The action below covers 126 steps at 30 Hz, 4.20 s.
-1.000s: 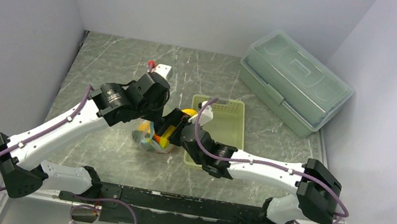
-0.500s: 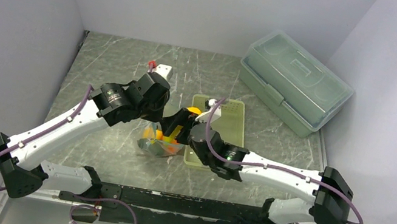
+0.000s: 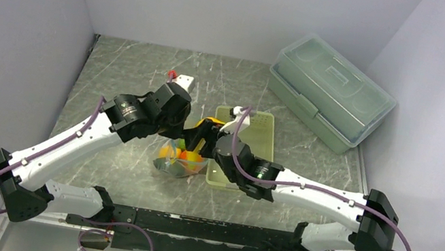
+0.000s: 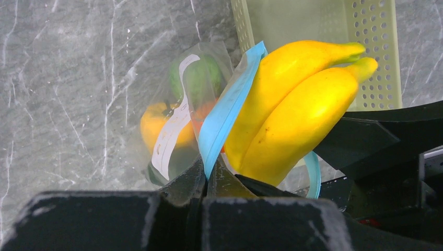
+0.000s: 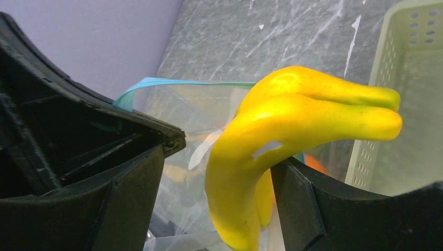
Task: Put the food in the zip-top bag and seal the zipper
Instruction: Place the fake fruit in the zipper food storage bag, then adjust the zipper food storage bag at the center of the board.
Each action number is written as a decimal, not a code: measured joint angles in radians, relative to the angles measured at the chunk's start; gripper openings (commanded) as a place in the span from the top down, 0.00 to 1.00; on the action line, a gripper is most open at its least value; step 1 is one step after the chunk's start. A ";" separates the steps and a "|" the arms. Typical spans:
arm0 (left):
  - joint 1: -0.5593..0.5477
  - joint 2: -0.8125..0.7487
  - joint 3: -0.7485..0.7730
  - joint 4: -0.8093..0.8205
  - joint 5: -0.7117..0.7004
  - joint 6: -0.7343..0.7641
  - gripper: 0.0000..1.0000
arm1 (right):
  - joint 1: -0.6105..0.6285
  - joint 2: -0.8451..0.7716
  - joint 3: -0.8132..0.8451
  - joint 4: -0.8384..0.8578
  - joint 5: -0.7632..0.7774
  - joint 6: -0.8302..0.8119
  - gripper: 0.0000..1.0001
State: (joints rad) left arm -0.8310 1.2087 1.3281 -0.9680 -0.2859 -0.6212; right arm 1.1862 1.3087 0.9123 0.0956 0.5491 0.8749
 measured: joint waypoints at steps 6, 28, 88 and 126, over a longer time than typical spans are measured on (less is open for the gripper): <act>0.000 -0.011 -0.011 0.002 0.000 0.000 0.98 | 0.000 -0.003 0.041 -0.024 -0.045 -0.109 0.27; 0.000 -0.079 -0.042 0.021 0.019 0.008 0.97 | 0.000 -0.179 0.010 -0.129 -0.082 -0.316 0.32; 0.000 -0.132 -0.062 0.042 0.167 0.035 0.97 | -0.152 -0.016 0.163 -0.502 -0.264 -0.308 1.00; 0.003 -0.152 0.009 -0.065 0.072 0.084 0.94 | -0.183 0.143 0.572 -0.740 -0.510 -0.486 1.00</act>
State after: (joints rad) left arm -0.8280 1.0565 1.3373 -1.0332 -0.2138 -0.5373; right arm 1.0031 1.4517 1.4841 -0.6441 0.0391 0.3889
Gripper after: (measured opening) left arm 0.065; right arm 0.018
